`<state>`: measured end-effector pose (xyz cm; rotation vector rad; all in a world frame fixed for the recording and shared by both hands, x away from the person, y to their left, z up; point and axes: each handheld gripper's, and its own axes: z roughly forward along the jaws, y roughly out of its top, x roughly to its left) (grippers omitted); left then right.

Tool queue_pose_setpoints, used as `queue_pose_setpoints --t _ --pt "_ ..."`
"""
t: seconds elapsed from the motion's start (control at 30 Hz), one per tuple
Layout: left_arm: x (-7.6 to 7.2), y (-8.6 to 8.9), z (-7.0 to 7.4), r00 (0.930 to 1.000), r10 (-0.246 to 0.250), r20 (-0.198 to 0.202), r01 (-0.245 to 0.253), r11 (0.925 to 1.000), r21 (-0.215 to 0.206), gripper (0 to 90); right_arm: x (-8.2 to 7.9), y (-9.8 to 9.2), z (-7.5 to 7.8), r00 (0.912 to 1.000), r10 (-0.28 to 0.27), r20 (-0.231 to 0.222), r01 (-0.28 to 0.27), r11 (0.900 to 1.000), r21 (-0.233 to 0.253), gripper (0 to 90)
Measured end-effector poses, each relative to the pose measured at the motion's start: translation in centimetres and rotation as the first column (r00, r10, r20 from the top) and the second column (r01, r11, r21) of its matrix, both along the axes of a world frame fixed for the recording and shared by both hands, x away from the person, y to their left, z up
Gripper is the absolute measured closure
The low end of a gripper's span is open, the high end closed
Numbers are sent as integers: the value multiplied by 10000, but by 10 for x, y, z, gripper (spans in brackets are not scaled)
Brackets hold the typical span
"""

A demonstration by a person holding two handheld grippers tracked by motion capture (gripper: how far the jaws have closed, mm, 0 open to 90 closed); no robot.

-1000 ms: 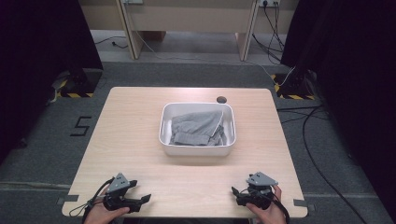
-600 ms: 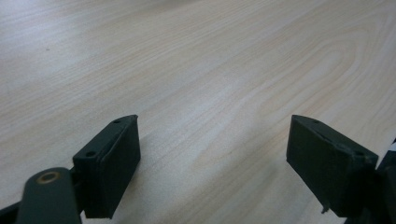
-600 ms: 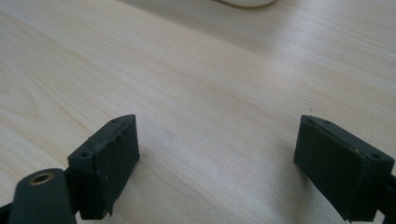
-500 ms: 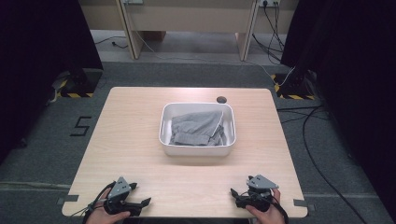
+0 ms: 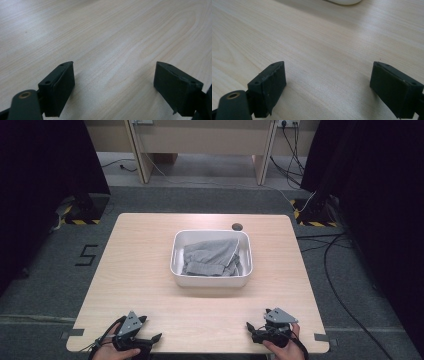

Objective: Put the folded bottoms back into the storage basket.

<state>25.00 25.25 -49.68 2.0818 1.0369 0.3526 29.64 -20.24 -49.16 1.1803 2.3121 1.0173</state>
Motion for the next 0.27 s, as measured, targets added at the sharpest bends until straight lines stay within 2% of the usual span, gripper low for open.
queue_pose_setpoints --t 0.27 --pt "0 0 0 9999 -95 63 95 9999 62 163 0 1 0 10000 35 -17 -35 10000 17 139"
